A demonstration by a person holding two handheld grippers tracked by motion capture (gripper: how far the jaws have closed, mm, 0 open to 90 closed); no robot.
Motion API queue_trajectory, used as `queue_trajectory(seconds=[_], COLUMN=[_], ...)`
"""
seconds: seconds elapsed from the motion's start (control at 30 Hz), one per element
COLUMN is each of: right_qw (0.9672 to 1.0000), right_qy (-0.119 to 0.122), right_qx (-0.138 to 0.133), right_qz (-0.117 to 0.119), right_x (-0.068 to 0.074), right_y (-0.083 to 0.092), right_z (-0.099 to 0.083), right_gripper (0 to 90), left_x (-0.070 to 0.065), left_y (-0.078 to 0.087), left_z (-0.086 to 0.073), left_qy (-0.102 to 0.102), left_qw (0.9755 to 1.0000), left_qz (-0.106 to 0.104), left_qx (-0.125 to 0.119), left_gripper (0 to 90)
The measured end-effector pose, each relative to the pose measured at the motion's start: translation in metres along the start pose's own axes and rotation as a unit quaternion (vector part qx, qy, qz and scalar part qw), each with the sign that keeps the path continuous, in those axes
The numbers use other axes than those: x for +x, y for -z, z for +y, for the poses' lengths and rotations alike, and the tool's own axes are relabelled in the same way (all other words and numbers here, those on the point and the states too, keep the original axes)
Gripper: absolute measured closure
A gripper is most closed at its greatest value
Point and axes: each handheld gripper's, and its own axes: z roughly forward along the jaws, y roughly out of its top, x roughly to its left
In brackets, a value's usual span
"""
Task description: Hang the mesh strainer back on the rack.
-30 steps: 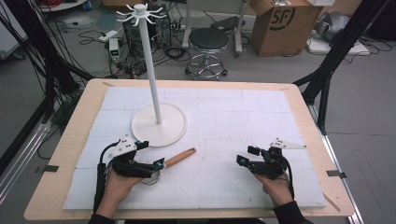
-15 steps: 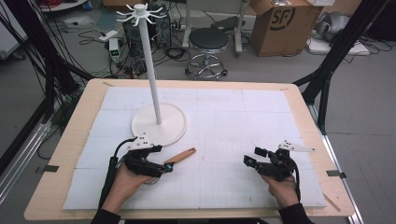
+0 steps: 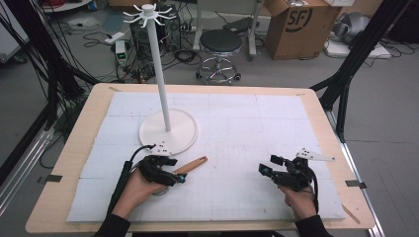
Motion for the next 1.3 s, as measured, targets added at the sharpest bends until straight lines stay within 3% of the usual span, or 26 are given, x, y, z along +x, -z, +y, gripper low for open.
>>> queue_trajectory(seconds=[0.27, 0.53, 0.8, 1.0, 1.1, 1.3], right_qw=[1.0, 0.9999, 0.9999, 0.9998, 0.9998, 0.9998], right_qy=[-0.002, -0.012, -0.011, -0.011, -0.011, -0.01], right_qx=[-0.005, -0.006, -0.007, -0.008, -0.01, -0.012], right_qz=[-0.002, -0.01, -0.011, -0.013, -0.012, -0.011], right_x=[-0.002, -0.003, -0.004, -0.004, -0.003, -0.002], right_y=[0.002, 0.003, 0.005, 0.005, 0.006, 0.006], right_z=[0.0, 0.001, 0.001, 0.001, 0.001, 0.001], right_gripper=[16.2, 16.3, 16.3, 16.4, 16.5, 16.7], left_x=[-0.002, -0.013, -0.015, -0.021, -0.018, -0.022], left_y=[-0.006, -0.012, -0.013, -0.013, -0.013, -0.015], left_z=[0.001, 0.011, 0.013, 0.015, 0.015, 0.02], left_qy=[-0.021, -0.054, -0.058, -0.071, -0.067, -0.077], left_qw=[0.9987, 0.993, 0.9914, 0.99, 0.9907, 0.987], left_qz=[0.024, 0.061, 0.064, 0.056, 0.051, 0.064], left_qx=[0.039, 0.085, 0.099, 0.108, 0.107, 0.126], left_gripper=[38.4, 41.4, 44.2, 59.6, 60.7, 65.8])
